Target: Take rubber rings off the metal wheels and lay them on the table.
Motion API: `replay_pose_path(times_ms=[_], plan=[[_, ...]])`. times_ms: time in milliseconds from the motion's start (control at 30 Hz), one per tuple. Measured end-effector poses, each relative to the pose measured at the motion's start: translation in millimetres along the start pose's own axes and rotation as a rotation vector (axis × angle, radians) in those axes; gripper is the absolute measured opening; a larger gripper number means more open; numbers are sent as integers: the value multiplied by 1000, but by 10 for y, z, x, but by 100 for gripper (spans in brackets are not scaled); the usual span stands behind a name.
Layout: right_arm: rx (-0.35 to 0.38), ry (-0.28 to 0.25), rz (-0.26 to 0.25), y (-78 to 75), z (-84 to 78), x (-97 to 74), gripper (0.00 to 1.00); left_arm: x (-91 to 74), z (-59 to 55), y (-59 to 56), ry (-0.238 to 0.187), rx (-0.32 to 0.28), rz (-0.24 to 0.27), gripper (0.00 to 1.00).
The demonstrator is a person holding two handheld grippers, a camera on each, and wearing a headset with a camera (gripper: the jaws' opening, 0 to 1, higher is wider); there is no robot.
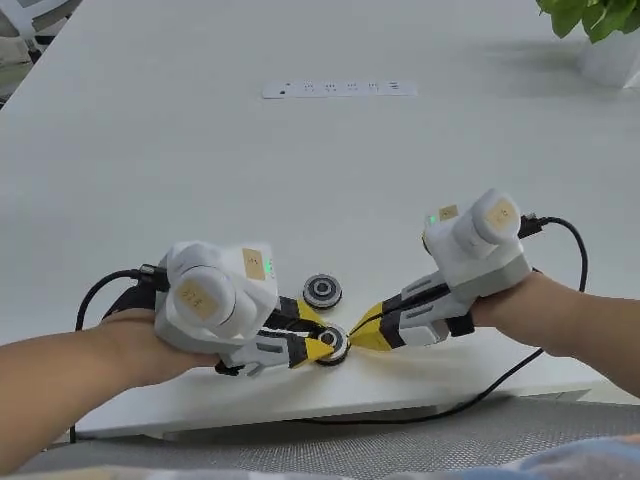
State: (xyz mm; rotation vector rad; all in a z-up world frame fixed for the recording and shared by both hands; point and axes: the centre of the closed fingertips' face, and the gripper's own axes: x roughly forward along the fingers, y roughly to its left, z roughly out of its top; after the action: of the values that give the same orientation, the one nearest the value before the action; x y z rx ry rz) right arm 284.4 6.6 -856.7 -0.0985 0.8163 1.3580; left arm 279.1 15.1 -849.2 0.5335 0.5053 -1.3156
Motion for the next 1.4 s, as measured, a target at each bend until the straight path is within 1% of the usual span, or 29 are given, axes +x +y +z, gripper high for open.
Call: replay_pose_path(times_ms=[33,67,100,267,400,600,867,1033,1133,1167,1200,1233,1267,1300,1400], plan=[[17,-25,6,20,50,4,0,0,0,0,0,0,1,13],[26,-35,13,33,79,4,0,1,0,4,1,3,3,13],[18,-11,0,21,41,-4,0,1,0,6,1,3,4,13],[28,-20,11,92,68,5,0,5,0,3,11,8,10,12],[36,-17,12,91,67,0,0,6,-1,2,17,9,11,12],[31,-13,21,108,68,4,0,7,-1,-1,16,10,8,12],[30,-16,43,184,86,25,0,7,-1,0,17,7,7,12],[26,-17,53,206,92,24,0,7,-3,1,17,7,7,12],[23,-22,70,250,109,40,0,7,-4,2,17,7,8,12],[17,-30,87,293,134,53,0,8,-4,2,17,6,8,12],[20,-65,133,389,211,69,0,9,-2,3,16,4,8,12],[-1,-30,127,409,184,71,0,10,-3,2,17,4,9,12],[-43,-6,96,353,160,53,0,9,-3,1,16,1,8,12],[-19,-23,98,359,186,72,0,8,-3,0,15,-1,8,12],[-31,-24,88,309,159,56,0,7,-1,0,15,1,9,12]])
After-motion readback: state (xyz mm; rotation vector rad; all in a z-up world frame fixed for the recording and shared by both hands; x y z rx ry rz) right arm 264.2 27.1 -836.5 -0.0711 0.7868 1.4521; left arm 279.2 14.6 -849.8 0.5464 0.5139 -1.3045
